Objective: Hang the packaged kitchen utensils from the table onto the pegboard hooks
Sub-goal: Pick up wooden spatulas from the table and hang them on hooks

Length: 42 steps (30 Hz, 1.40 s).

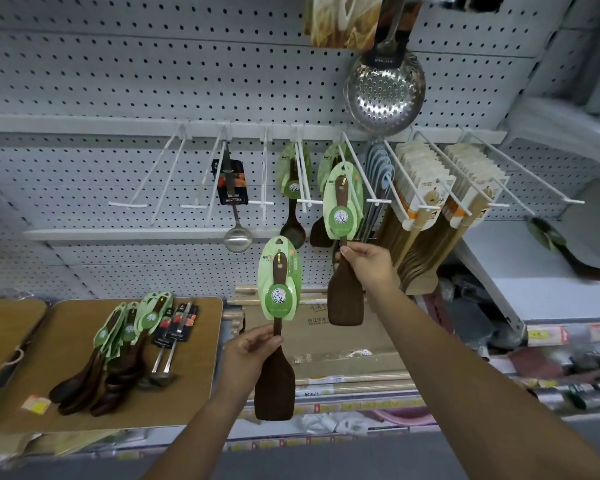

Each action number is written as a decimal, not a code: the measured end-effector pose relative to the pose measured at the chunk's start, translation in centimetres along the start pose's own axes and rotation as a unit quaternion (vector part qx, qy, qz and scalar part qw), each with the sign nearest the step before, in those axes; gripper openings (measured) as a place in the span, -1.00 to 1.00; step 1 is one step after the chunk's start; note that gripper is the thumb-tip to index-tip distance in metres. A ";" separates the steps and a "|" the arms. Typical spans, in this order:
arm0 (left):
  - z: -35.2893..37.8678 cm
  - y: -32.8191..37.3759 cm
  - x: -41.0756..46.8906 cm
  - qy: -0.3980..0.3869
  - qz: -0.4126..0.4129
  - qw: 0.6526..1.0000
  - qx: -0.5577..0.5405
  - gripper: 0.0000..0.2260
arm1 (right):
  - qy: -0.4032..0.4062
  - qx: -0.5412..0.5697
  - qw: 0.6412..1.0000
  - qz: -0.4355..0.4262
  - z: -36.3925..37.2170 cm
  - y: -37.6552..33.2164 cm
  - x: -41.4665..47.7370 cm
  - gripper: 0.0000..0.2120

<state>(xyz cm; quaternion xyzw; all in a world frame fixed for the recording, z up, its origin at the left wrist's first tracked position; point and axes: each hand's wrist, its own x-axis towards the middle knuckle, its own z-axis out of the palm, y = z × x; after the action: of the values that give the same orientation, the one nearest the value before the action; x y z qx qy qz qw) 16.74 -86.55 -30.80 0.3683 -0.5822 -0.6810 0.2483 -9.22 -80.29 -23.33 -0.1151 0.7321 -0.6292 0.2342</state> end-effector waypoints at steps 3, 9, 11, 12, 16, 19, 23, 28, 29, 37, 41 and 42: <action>-0.5 -0.2 0.7 0.002 -0.007 1.000 -0.003 -0.77 | 0.003 0.003 1.000 0.004 1.4 -0.6 2.7 -0.78; -1.5 -1.1 2.1 -0.006 -0.012 1.000 0.012 -0.78 | 0.016 0.009 0.999 0.027 3.5 -3.0 6.2 -0.96; -1.6 -1.1 2.3 -0.009 -0.017 1.000 0.018 -0.79 | 0.024 -0.004 0.999 0.030 3.9 -2.7 7.8 -0.92; -1.5 -1.0 2.3 -0.010 -0.017 1.000 0.020 -0.79 | 0.027 -0.008 0.999 0.030 4.0 -2.3 8.4 -0.91; -1.1 -0.7 2.2 0.000 -0.004 1.000 0.028 -0.78 | 0.011 -0.018 0.999 0.034 4.4 -1.2 10.5 -0.97; -0.7 -0.2 2.1 0.007 0.002 0.999 0.043 -0.77 | 0.002 -0.059 0.998 0.022 4.9 0.0 12.5 -0.83; 0.0 0.3 1.7 0.023 -0.001 0.999 0.039 -0.79 | -0.014 -0.124 0.992 0.020 5.5 -0.5 12.1 -0.71; 1.4 0.6 1.4 0.040 -0.010 0.999 0.018 -0.80 | -0.036 -0.139 0.989 0.035 5.3 -0.7 9.8 -0.59; 1.7 0.6 1.3 0.042 -0.014 0.999 0.012 -0.80 | -0.046 -0.134 0.989 0.033 5.2 -0.8 8.9 -0.60; 4.3 1.2 1.0 0.029 -0.024 0.999 -0.008 -0.83 | -0.194 0.024 0.978 0.068 2.0 -0.1 0.4 -0.79; 5.9 1.8 0.9 0.022 -0.017 1.000 -0.015 -0.82 | -0.211 0.077 0.973 0.061 0.2 -0.7 -2.1 -0.78; 6.3 2.0 0.9 0.018 -0.015 1.000 -0.017 -0.82 | -0.213 0.072 0.973 0.044 -0.3 -0.7 -2.4 -0.80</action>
<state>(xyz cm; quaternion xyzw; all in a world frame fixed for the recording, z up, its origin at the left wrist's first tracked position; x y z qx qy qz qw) 11.01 -83.80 -28.74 0.3844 -0.5606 -0.6878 0.2548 -7.34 -79.06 -22.14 -0.1972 0.6227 -0.6300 0.4201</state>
